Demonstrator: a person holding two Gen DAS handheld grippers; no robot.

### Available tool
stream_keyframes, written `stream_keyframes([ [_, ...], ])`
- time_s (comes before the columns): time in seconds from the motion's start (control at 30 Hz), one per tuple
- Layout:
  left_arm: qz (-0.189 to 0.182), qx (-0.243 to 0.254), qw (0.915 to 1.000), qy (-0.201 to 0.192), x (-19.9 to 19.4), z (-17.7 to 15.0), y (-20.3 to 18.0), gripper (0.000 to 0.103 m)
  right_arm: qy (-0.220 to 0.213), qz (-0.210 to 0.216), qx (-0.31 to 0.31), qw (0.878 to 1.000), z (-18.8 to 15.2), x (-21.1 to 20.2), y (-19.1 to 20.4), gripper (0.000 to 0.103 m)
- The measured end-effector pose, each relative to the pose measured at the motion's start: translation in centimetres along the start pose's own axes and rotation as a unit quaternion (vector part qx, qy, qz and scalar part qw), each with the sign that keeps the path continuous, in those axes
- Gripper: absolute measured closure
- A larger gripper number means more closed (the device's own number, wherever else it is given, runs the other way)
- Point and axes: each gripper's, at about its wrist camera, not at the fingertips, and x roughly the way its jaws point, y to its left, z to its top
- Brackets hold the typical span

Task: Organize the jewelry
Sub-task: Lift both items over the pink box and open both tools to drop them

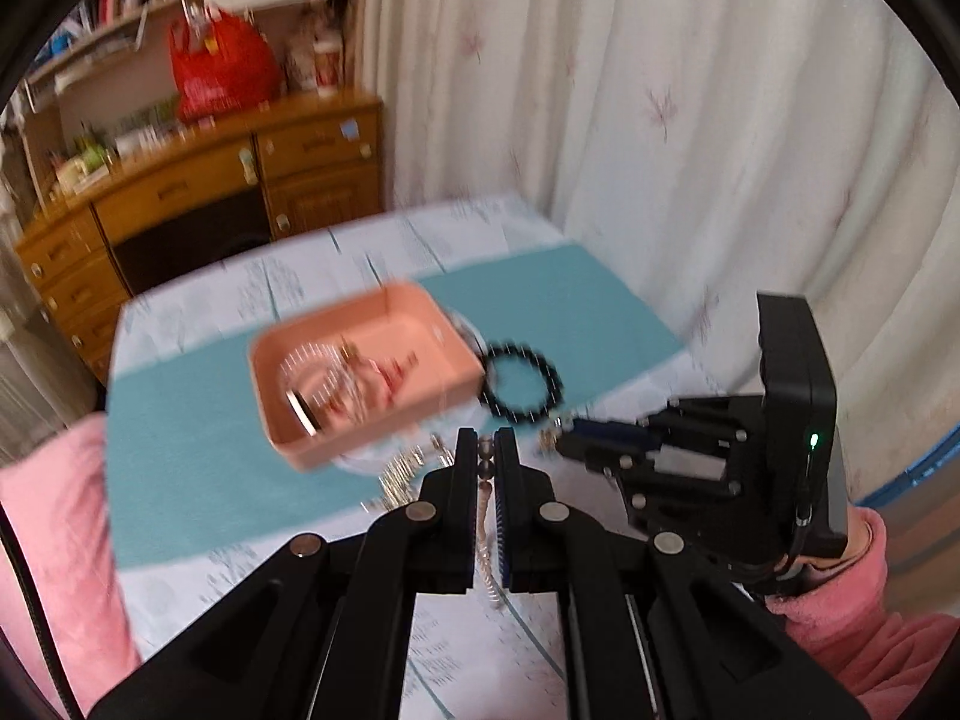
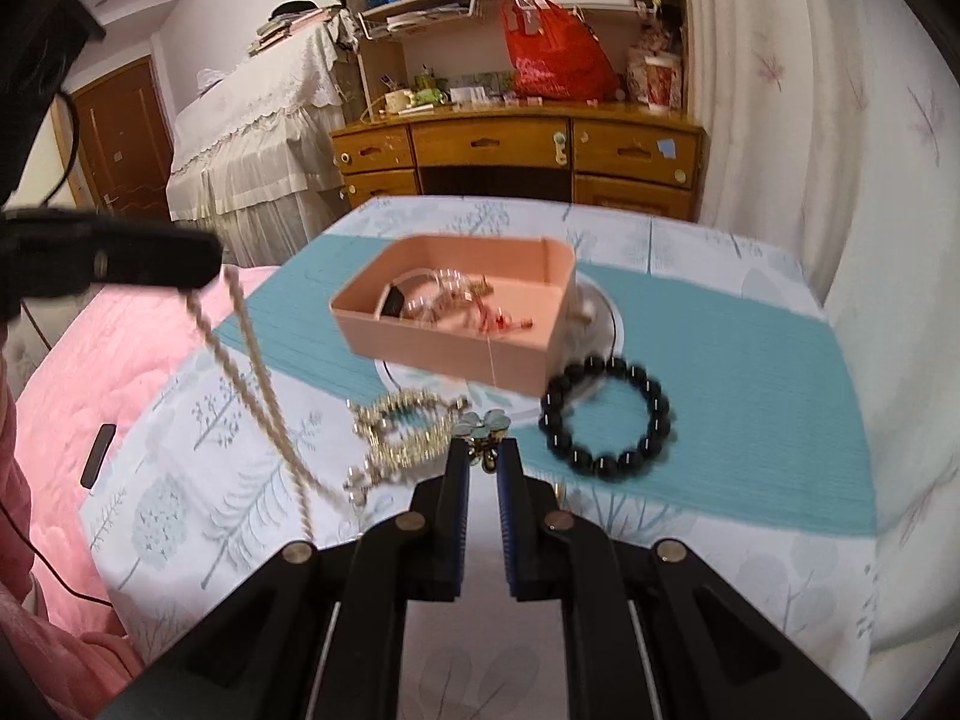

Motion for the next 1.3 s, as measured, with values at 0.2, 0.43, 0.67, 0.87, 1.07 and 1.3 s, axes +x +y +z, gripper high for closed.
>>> stream_keyframes([
  [0.2,0.021,0.007,0.9983,-0.053,-2.8,3.4,0.9,0.1,-0.02,0.0,-0.021,1.0,3.1,-0.8,0.6,0.094],
  [0.43,0.055,-0.003,0.9924,-0.11,-4.5,7.3,3.0,0.1,-0.038,0.006,-0.051,0.998,6.8,-0.7,1.6,0.094],
  [0.67,0.064,-0.03,0.9915,-0.109,-2.1,9.0,6.1,0.1,-0.038,0.014,-0.061,0.997,9.2,1.2,2.1,0.094],
  [0.87,0.057,-0.046,0.9943,-0.078,2.0,8.9,8.1,0.1,-0.017,0.023,-0.063,0.998,9.6,3.7,2.2,0.094],
  [1.07,0.052,-0.057,0.9968,-0.02,6.3,7.3,9.2,0.074,0.017,0.035,-0.04,0.998,8.8,6.7,1.6,0.094],
  [1.3,0.086,-0.068,0.9938,0.019,7.3,5.5,9.8,0.043,0.045,0.024,-0.022,0.998,8.1,7.6,1.4,0.092],
])
